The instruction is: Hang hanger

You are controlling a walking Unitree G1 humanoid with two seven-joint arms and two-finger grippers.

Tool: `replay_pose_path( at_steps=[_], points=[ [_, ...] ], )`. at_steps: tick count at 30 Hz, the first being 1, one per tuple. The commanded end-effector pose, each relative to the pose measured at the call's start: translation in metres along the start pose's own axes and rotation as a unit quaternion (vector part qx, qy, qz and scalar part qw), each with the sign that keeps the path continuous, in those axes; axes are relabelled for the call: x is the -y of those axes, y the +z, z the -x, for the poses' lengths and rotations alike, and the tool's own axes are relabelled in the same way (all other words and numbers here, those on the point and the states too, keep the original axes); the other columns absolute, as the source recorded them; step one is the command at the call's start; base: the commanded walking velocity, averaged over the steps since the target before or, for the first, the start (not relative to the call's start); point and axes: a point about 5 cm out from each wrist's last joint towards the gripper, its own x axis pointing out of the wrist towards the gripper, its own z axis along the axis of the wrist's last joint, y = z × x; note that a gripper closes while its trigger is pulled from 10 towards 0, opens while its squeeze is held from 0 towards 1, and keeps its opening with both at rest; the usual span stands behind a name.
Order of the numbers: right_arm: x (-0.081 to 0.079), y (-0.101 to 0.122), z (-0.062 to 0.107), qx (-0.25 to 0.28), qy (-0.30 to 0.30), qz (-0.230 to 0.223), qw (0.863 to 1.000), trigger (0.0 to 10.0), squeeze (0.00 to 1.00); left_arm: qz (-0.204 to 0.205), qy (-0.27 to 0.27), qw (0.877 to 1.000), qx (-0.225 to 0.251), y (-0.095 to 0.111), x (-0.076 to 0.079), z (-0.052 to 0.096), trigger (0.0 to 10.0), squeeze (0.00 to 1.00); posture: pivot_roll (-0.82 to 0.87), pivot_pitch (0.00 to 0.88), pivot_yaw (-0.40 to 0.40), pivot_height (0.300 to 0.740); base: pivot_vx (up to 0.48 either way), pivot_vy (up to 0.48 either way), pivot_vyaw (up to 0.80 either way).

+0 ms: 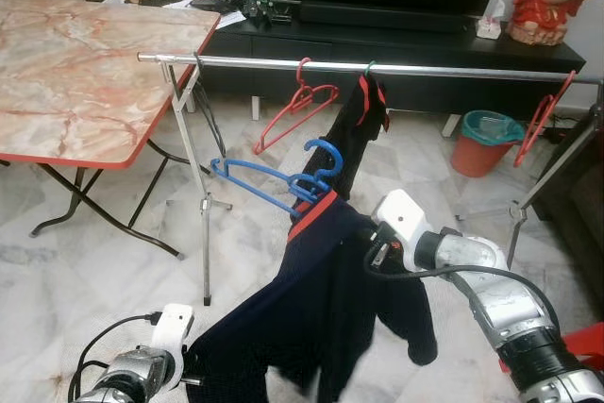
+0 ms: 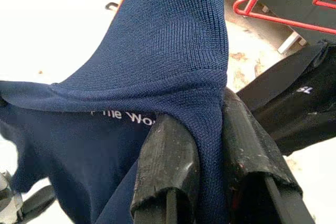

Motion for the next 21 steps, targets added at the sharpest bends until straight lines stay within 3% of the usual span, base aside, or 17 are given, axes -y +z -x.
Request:
replay_pose_path(
  at_steps=[1,5,6,7,15,21],
  points=[
    [0.008,0.014,0.005,0.03,-0.018,0.011,0.999,10.0,0.0,-0.027,0.02,0.999,-0.001,-0.006,-0.008,0.002,10.0,0.0,-0.08,0.0,-0.058,0.74,0.0,0.0,0.0],
    [0.001,0.008,0.005,0.023,-0.008,0.0,1.0,10.0,0.0,-0.078,0.027,0.994,0.067,0.008,-0.008,0.004,10.0,0.0,-0.08,0.0,-0.059,0.74,0.0,0.0,0.0],
    [0.0,0.006,0.005,0.019,-0.004,0.001,1.0,10.0,0.0,-0.083,0.026,0.993,0.078,0.011,-0.007,0.004,10.0,0.83,-0.08,0.0,-0.06,0.74,0.0,0.0,0.0],
    [-0.002,0.004,0.006,0.016,-0.002,0.001,1.0,10.0,0.0,-0.093,0.024,0.991,0.09,0.014,-0.007,0.005,10.0,1.0,-0.08,0.0,-0.061,0.74,0.0,0.0,0.0],
    [-0.005,-0.001,0.006,-0.003,0.016,0.008,1.0,10.0,0.0,-0.105,-0.003,0.984,0.147,0.025,-0.014,0.012,10.0,1.0,-0.07,0.0,-0.062,0.74,0.0,0.0,0.0],
    [-0.002,-0.011,0.014,-0.047,0.044,0.04,0.997,10.0,0.0,-0.168,-0.015,0.964,0.207,0.048,-0.033,0.029,10.0,1.0,-0.07,0.0,-0.064,0.74,0.0,0.0,0.0]
  ],
)
